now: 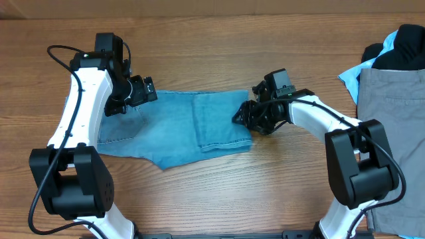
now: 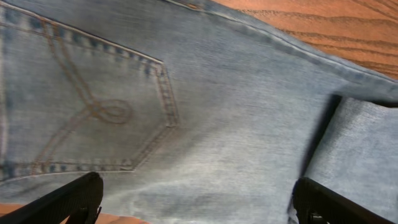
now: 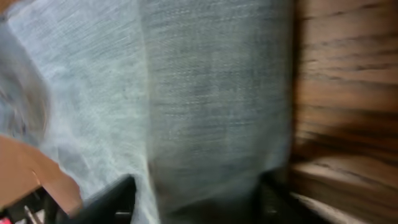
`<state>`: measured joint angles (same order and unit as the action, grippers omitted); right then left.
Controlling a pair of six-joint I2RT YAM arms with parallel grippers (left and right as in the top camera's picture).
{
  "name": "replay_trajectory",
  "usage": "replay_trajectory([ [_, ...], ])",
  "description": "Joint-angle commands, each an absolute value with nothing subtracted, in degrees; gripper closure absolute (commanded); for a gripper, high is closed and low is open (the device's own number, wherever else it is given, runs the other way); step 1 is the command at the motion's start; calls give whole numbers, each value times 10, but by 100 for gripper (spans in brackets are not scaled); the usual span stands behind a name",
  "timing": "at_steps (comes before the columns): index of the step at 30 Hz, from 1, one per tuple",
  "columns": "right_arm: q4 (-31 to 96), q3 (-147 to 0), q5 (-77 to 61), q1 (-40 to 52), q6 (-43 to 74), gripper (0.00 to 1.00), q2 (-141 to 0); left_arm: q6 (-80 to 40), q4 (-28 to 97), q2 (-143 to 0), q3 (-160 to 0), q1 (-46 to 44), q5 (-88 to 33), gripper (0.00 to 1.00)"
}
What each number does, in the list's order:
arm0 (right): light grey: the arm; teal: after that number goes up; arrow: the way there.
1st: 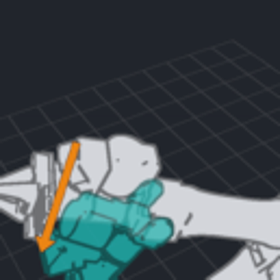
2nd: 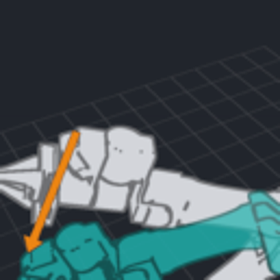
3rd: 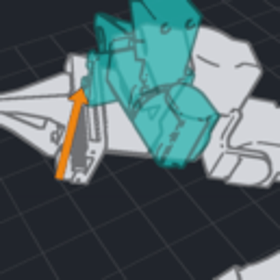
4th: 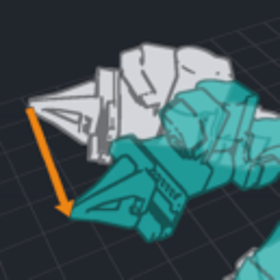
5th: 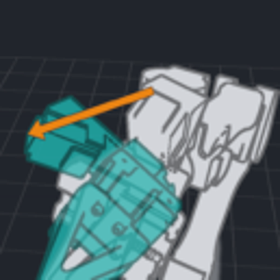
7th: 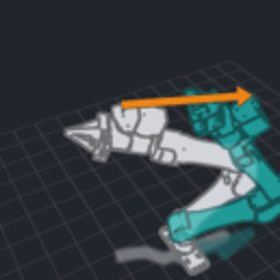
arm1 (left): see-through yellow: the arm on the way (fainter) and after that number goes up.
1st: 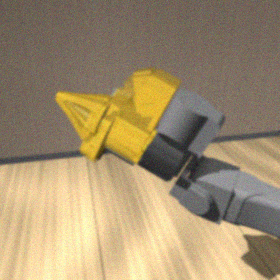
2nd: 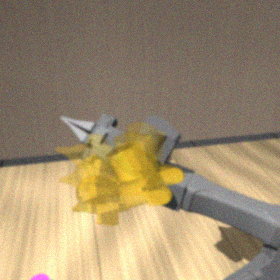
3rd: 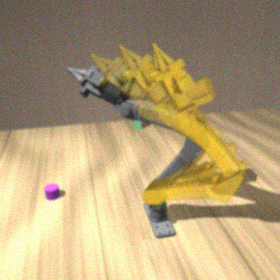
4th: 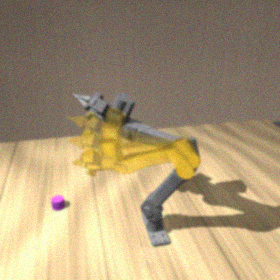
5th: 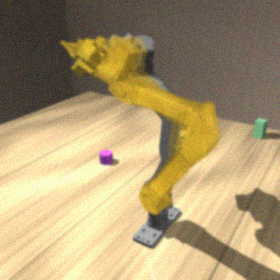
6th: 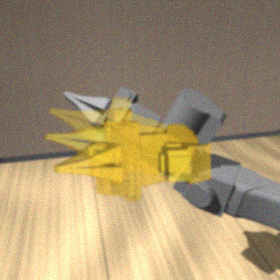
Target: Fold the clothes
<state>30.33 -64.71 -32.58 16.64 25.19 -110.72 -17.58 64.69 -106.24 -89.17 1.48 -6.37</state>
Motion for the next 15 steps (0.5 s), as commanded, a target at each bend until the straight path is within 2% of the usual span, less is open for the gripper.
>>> replay_trajectory([
  [1, 301, -650, -342, 170, 259, 77, -1127, -169, 646, -1047, -890, 11, -60, 0],
  [2, 301, -653, -342, 166, 260, 89, -1127, -169, 647, -1047, -890, 11, -60, 0],
  [3, 302, -657, -345, 162, 260, 95, -1127, -169, 647, -1047, -890, 11, -60, 0],
  [12, 310, -669, -348, 122, 267, 96, -1118, -168, 648, -1047, -890, 11, -59, 0],
  [15, 329, -669, -309, 108, 273, 96, -1100, -167, 647, -1047, -890, 11, -59, 0],
])
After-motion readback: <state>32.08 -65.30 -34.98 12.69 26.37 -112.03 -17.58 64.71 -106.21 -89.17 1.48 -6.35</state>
